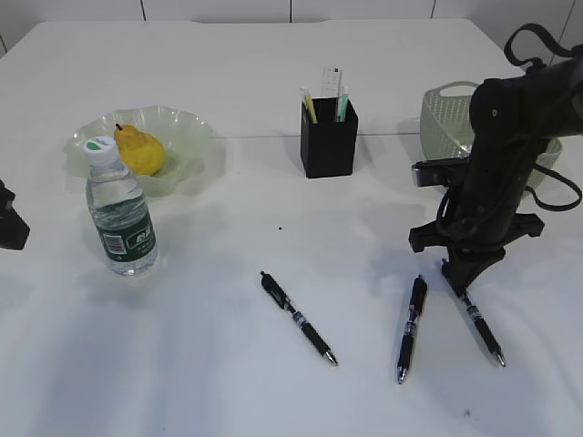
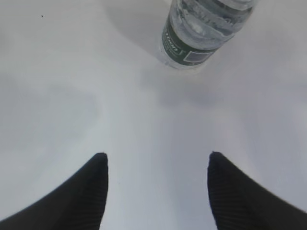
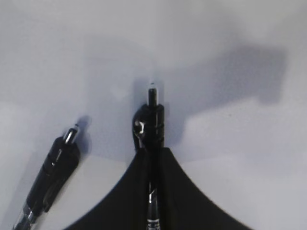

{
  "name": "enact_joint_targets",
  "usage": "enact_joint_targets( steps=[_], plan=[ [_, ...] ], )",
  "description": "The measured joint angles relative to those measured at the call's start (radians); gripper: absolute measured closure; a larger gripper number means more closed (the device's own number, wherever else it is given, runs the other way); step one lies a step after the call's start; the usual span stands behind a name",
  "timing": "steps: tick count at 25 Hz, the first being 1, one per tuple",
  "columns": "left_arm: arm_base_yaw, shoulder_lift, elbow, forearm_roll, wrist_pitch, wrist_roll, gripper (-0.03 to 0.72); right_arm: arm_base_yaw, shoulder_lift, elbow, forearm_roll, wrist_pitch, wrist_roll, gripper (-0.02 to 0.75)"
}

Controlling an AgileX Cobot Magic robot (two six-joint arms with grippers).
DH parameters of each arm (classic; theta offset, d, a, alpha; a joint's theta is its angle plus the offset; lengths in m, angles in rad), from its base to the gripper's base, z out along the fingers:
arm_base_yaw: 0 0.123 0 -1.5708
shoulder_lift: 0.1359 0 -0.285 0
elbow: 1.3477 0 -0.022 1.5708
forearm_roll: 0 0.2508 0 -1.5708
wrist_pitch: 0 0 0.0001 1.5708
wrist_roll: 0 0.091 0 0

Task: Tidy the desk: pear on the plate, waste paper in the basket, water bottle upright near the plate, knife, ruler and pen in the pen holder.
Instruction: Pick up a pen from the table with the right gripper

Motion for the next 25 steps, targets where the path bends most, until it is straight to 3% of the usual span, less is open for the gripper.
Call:
enact_joint_targets(
  steps=[9,18,25],
  plan=[
    [0.000,0.000,0.000,0.000,0.000,0.000,0.231,-0.002,0.000,-0.002,0.007,0.007,0.000,0.722],
    [0.000,0.000,0.000,0.000,0.000,0.000,0.231,-0.002,0.000,-0.002,0.017,0.013,-0.001,0.535],
    [0.000,0.000,0.000,0.000,-0.002,0.000,0.231,-0.002,0.000,-0.002,0.019,0.013,-0.001,0.505]
  ],
)
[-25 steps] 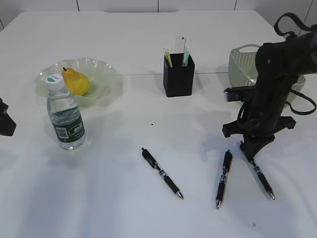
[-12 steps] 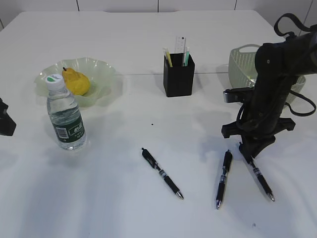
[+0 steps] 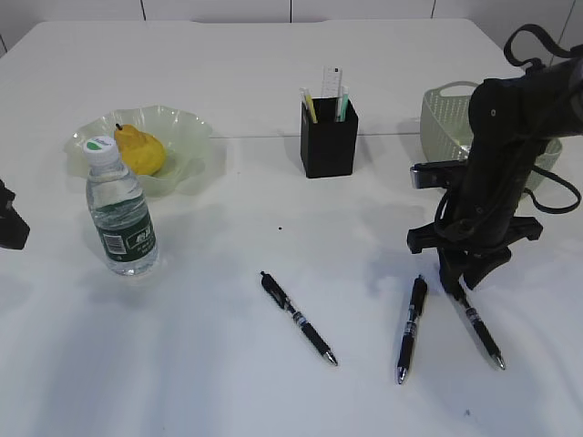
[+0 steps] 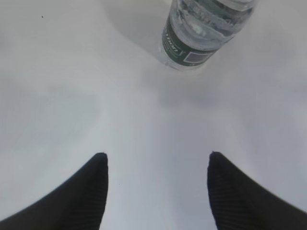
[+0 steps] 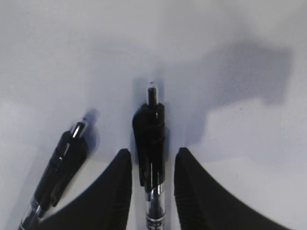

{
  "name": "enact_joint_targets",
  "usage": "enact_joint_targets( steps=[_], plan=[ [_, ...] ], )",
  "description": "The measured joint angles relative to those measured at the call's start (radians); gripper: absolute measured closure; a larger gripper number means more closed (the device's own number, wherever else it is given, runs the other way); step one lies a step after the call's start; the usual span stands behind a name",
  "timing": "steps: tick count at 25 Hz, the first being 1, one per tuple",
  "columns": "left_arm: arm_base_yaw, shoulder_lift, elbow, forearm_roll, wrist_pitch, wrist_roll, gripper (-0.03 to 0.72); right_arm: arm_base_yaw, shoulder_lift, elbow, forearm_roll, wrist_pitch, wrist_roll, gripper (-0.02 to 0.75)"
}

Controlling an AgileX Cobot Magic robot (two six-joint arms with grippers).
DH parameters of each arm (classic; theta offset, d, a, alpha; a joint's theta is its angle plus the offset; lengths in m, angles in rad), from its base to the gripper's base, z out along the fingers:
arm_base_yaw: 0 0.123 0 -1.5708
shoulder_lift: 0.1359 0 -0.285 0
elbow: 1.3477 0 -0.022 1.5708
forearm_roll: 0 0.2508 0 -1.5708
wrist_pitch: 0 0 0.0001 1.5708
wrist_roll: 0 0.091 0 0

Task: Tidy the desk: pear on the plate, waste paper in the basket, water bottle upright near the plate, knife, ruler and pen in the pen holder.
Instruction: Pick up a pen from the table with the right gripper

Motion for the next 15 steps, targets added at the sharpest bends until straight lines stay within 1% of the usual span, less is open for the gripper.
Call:
enact_joint_targets(
  steps=[15],
  plan=[
    [0.000,0.000,0.000,0.000,0.000,0.000,0.231,0.000,0.000,0.000,0.000,-0.008,0.000,0.505]
  ],
)
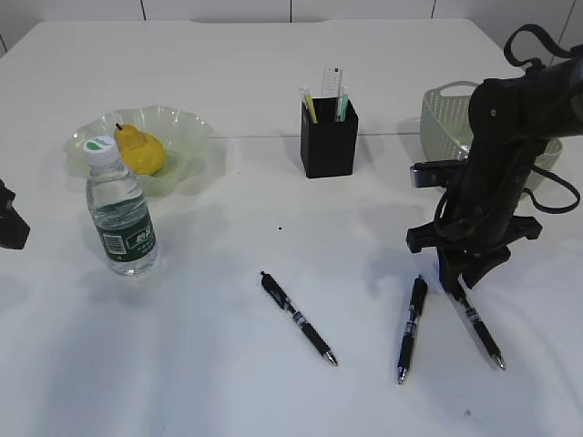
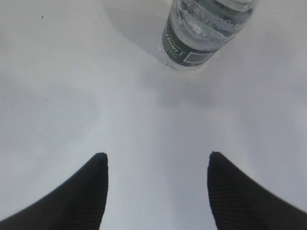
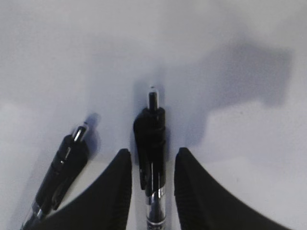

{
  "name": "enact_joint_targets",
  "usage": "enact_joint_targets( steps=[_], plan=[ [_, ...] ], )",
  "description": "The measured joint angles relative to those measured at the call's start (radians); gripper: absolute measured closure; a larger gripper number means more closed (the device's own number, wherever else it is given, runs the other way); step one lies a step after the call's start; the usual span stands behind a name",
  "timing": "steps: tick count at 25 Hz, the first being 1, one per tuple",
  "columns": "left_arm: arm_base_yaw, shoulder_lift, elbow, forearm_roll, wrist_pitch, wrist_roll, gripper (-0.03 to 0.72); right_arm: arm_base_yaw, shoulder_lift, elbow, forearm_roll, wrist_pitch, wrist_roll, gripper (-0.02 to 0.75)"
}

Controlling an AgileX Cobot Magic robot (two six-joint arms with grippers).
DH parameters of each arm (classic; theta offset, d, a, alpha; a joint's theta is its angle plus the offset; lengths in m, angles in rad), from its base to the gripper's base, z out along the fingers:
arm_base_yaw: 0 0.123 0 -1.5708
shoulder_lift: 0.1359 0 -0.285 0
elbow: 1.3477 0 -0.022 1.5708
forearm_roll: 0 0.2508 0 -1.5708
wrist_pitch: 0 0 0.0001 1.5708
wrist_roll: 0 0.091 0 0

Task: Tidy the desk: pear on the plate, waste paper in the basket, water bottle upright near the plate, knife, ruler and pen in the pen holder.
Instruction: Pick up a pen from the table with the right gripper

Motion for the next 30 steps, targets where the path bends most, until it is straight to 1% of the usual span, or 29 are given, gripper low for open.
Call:
enact_joint_targets(
  steps=[30],
  plan=[
    [0.000,0.000,0.000,0.000,-0.015,0.000,0.232,0.000,0.003,0.000,0.000,-0.019,0.000,0.505]
  ],
)
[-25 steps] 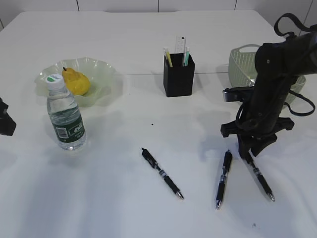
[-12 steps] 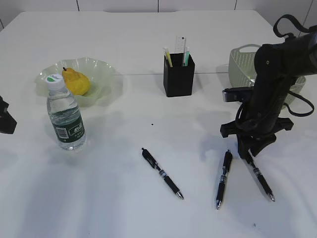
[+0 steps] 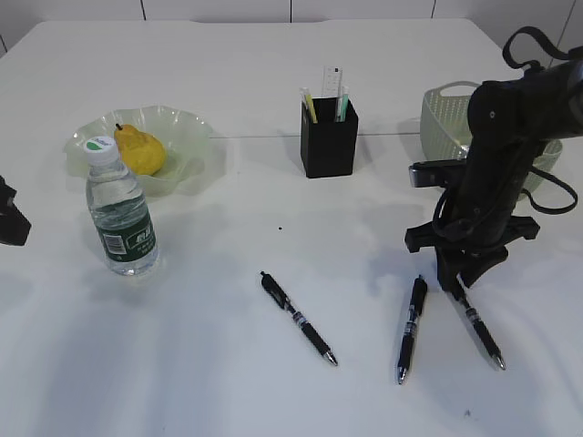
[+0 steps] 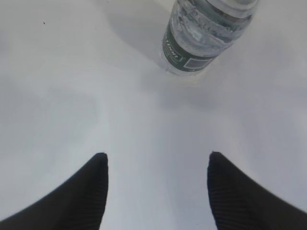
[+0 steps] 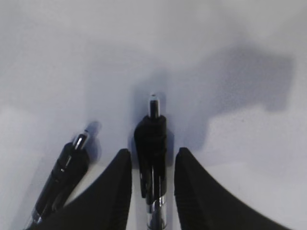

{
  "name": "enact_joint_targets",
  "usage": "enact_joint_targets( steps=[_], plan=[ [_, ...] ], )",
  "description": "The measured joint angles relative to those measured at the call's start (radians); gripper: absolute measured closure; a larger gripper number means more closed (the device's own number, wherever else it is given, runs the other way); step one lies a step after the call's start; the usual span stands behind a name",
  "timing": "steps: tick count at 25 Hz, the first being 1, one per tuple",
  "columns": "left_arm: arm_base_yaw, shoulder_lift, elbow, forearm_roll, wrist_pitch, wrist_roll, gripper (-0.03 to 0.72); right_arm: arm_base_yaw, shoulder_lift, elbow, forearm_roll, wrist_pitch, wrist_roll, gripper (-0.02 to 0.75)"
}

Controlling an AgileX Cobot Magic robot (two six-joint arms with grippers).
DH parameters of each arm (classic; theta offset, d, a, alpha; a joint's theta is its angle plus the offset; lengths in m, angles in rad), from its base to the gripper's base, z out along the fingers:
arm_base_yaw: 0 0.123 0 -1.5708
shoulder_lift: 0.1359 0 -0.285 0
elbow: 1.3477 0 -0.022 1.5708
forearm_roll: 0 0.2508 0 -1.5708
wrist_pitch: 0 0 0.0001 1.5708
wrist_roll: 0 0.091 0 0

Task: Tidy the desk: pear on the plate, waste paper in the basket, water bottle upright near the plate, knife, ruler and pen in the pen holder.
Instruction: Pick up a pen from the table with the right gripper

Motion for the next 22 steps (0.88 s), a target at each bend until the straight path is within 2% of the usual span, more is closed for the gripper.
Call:
enact_joint_targets(
  steps=[22],
  plan=[
    [0.000,0.000,0.000,0.000,-0.002,0.000,0.232,0.000,0.000,0.000,0.002,-0.008,-0.002,0.504]
  ],
)
